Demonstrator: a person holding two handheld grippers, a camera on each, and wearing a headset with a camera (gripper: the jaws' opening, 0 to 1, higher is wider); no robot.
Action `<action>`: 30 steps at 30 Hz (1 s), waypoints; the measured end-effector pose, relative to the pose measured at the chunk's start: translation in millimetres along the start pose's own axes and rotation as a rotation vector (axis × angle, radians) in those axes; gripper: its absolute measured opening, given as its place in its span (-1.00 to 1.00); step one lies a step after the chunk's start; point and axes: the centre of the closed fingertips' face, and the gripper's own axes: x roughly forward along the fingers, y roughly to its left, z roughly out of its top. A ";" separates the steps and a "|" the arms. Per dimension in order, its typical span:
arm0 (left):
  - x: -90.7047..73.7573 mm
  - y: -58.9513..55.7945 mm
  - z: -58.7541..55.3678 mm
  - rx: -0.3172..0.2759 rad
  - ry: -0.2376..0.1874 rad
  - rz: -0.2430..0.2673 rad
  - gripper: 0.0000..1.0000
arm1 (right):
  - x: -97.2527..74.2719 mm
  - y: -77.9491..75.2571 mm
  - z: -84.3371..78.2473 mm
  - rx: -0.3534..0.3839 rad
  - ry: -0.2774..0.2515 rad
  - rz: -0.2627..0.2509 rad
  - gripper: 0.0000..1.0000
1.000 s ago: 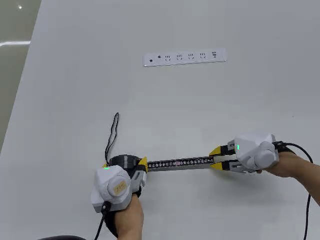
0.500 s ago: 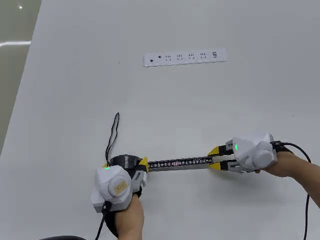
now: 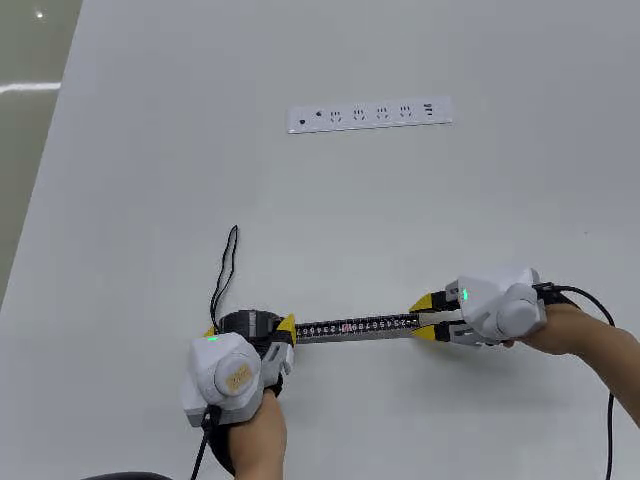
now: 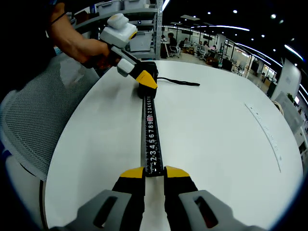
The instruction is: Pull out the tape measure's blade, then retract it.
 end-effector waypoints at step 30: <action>0.8 0.3 -1.6 -0.006 0.010 -0.010 0.28 | 19.2 2.1 16.1 -0.014 -0.007 0.019 -0.75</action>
